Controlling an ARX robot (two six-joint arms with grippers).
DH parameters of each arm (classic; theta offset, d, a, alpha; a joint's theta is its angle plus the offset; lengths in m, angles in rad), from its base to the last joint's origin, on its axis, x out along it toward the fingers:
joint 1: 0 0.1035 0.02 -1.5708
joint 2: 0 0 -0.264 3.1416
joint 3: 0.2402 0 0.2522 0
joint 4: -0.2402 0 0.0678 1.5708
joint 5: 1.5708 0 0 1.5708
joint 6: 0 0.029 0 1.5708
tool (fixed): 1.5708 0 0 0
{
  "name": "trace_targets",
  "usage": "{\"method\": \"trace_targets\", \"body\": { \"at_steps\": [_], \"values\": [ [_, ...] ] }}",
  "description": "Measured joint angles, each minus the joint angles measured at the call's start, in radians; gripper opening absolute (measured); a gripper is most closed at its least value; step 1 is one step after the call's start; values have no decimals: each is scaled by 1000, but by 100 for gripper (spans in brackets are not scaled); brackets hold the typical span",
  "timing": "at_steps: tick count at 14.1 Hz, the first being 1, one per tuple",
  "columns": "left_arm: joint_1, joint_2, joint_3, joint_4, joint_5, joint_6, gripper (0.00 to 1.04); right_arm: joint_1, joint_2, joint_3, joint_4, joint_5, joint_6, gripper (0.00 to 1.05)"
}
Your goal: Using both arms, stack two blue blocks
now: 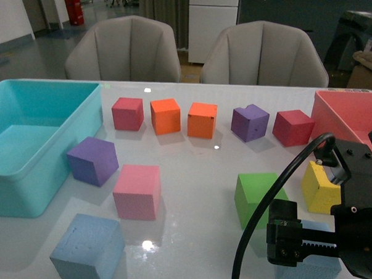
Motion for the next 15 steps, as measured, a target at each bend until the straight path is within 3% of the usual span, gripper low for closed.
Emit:
{"method": "trace_targets", "body": {
  "at_steps": [6, 8, 9, 10, 15],
  "values": [
    [0, 0, 0, 0, 0, 0, 98, 7, 118, 0, 73, -11, 7, 98],
    [0, 0, 0, 0, 0, 0, 98, 14, 106, -6, 78, 1, 12, 76],
    [0, 0, 0, 0, 0, 0, 98, 15, 62, -25, 59, 8, 12, 60],
    [0, 0, 0, 0, 0, 0, 98, 20, 10, -27, 38, 19, 11, 53],
    [0, 0, 0, 0, 0, 0, 98, 13, -74, 154, -72, 50, -39, 47]
  ]
}}
